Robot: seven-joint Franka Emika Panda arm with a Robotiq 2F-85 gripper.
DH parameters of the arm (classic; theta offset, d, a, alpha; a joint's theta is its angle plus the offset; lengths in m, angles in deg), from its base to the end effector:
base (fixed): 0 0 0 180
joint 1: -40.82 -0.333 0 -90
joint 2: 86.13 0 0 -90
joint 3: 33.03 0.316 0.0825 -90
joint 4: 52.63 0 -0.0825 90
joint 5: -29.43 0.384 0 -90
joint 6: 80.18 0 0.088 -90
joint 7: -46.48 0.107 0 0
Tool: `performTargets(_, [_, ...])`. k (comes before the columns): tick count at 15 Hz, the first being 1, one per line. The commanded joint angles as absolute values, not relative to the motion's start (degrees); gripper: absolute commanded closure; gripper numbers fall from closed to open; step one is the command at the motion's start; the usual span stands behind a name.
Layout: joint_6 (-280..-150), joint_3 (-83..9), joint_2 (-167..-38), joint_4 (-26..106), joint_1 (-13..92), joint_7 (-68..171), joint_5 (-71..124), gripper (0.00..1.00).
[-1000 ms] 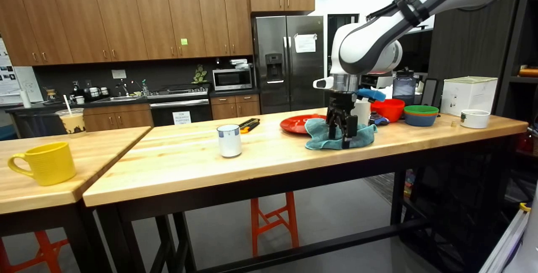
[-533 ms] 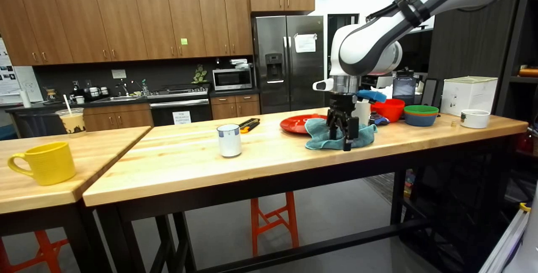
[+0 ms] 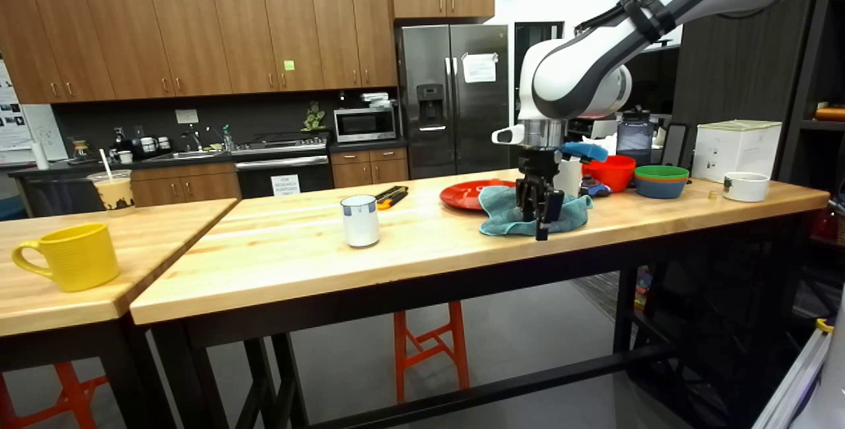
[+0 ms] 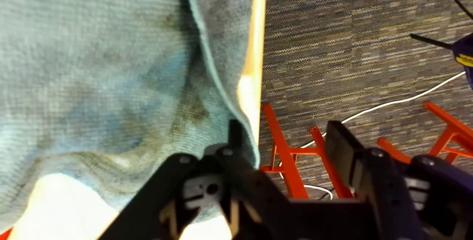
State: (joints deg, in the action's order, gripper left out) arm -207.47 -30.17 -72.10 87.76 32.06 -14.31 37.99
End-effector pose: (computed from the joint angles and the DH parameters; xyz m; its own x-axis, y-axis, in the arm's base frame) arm 0.4413 0.0956 0.3929 0.3876 0.9164 0.0998 0.9218 -0.3853 -0.0425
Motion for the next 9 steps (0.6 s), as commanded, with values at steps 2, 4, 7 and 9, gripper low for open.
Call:
performTargets(2, [-206.57, -30.81, -71.03, 88.29, 31.7, -14.33, 38.16, 0.78])
performTargets(4, [-206.45, -30.79, -70.98, 88.28, 31.64, -14.45, 38.24, 0.94])
performTargets(7, [-206.41, -30.71, -70.82, 88.37, 31.57, -14.45, 38.22, 1.0])
performTargets(9, [-206.39, -30.63, -70.7, 88.36, 31.54, -14.29, 38.16, 1.0])
